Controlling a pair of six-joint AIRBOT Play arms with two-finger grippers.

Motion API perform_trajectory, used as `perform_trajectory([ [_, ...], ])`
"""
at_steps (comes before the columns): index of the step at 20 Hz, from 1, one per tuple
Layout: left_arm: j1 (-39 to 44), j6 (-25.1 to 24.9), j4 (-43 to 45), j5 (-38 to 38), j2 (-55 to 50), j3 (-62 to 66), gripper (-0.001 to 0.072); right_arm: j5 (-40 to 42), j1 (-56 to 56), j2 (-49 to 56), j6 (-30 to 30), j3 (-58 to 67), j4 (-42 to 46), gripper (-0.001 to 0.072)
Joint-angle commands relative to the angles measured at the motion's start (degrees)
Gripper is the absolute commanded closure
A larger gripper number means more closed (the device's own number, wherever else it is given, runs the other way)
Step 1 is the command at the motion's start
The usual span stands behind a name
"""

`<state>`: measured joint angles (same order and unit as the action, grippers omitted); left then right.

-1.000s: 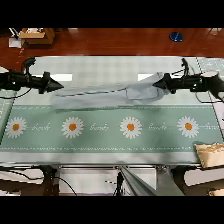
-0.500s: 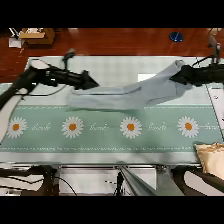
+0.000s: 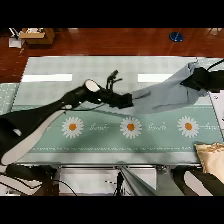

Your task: Fold the shirts.

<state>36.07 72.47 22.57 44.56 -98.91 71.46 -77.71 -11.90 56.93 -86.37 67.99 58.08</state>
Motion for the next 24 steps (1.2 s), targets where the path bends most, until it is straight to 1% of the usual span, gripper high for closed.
perform_trajectory([
  [1, 4.61, 0.7, -4.76, -5.35, -2.93, 0.07, 0.0688, -3.54, 0.79, -2.43, -2.78, 0.04, 0.85, 0.0681],
  [5, 10.91, 0.15, -10.43, -10.64, -5.84, 0.46, 0.0688, -2.99, 4.33, -4.42, -6.14, 0.04, 3.37, 0.0681],
  [6, 11.54, 0.02, -11.02, -10.95, -6.93, 1.2, 0.0688, -2.93, 4.83, -4.42, -6.56, 0.04, 3.78, 0.0681],
  [7, 11.1, -0.07, -10.97, -10.84, -7.37, 1.77, 0.0689, -2.56, 4.98, -4.42, -6.64, 0.04, 4.04, 0.0681],
  [9, 6.8, -4.52, -10.38, -8.2, -6.32, 1.77, 0.0691, -1.25, 4.98, -4.42, -6.99, 0.04, 3.89, 0.0681],
  [11, -0.81, -5.38, -5.03, -2.43, -3.65, 1.7, 0.0692, 0.79, 5.81, -4.42, -7.28, 0.04, 2.23, 0.0681],
  [13, -9.55, -5.33, 4.04, 2.93, 1.51, 1.68, 0.0692, 4.81, 10.21, -4.35, -7.98, 0.02, 1.92, 0.0681],
  [16, -23.45, -5.31, 15.8, 8.0, 12.17, 1.73, 0.0692, 13.31, 20.74, -1.75, -11.39, 0.02, 6.73, 0.0681],
  [17, -28.37, -5.27, 18.21, 8.72, 15.56, 1.73, 0.0692, 16.2, 23.96, 0.2, -12.68, 0.02, 8.28, 0.0681],
  [20, -43.63, -5.09, 19.02, 12.33, 24.57, 1.73, 0.0691, 25.64, 32.81, 8.96, -13.46, 0.02, 8.33, 0.0681],
  [22, -51.04, -4.72, 19.04, 16.83, 28.81, 1.7, 0.0691, 32.98, 38.29, 15.54, -13.44, 0.02, 8.04, 0.0681],
  [24, -56.46, -4.76, 19.06, 22.51, 31.87, 1.7, 0.069, 39.71, 42.8, 21.73, -13.46, 0.02, 5.99, 0.0681],
])
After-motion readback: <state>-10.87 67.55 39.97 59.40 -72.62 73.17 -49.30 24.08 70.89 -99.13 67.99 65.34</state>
